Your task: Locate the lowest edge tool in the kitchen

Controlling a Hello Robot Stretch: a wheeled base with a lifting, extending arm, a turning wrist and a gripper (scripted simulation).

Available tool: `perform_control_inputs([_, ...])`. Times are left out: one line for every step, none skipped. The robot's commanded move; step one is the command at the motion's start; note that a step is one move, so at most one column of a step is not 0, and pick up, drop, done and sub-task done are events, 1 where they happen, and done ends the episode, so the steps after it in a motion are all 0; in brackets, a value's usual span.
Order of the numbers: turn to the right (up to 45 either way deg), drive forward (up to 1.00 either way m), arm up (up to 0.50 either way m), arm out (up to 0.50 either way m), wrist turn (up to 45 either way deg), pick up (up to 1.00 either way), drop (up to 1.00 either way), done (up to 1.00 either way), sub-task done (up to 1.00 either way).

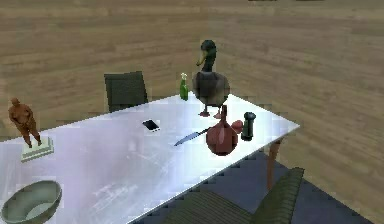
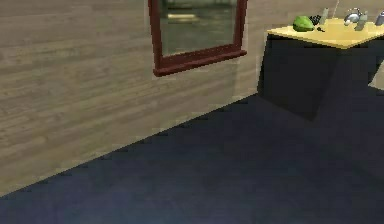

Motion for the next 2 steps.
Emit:
perform_control_inputs([0.0, 1.00, 0.00, 0.00, 0.0, 0.00, 0.00, 0.00, 0.00])
perform_control_inputs([0.0, 0.00, 0.00, 0.00, 0.0, 0.00, 0.00, 1.00, 0.00])
